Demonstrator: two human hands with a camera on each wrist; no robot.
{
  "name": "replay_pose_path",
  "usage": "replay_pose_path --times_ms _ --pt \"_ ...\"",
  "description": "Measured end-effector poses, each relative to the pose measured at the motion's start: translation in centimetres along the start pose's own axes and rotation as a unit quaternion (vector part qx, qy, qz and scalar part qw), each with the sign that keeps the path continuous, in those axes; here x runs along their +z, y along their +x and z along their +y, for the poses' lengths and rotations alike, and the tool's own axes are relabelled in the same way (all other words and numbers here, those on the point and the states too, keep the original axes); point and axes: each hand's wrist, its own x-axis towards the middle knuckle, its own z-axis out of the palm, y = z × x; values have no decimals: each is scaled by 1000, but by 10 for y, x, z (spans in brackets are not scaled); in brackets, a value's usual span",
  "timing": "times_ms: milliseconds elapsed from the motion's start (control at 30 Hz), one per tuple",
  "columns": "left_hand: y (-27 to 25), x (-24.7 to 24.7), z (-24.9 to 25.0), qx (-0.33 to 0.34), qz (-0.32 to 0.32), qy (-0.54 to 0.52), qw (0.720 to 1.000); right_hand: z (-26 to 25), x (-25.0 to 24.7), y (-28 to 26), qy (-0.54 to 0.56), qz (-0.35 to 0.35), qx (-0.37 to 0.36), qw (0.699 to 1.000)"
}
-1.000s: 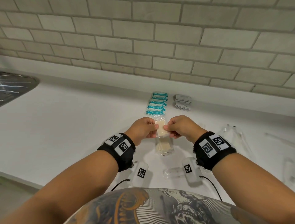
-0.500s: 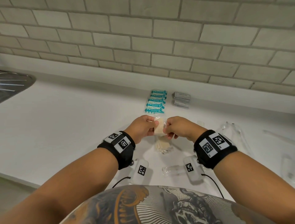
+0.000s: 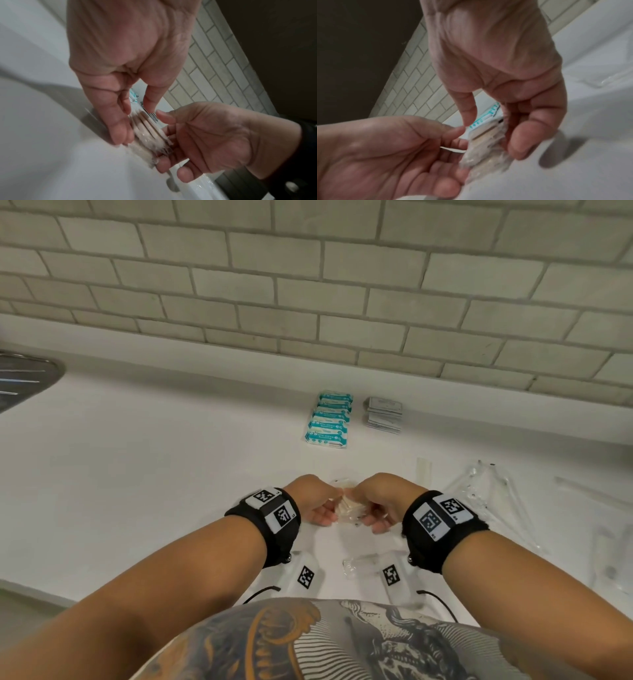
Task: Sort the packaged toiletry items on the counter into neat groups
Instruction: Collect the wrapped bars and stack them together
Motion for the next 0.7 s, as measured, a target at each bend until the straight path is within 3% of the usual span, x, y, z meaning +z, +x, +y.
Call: replay_pose_path --times_ms 200,367,433,567,633,700 --pt "7 -4 -4 9 7 -53 999 -5 12 1 32 16 -15 999" --pt "5 -9 -1 37 -14 -80 996 -13 8 -1 50 30 -115 992" --pt "7 -9 3 71 11 -71 995 -17 2 -5 50 66 -170 982" --pt "14 -12 6 154 70 -82 982 -18 -9 -7 -200 209 -274 917" --pt "17 -9 7 170 59 -50 982 -11 -6 -1 -333 205 -265 881" --pt "18 -3 8 177 37 0 984 -2 -2 6 -377 185 -251 872"
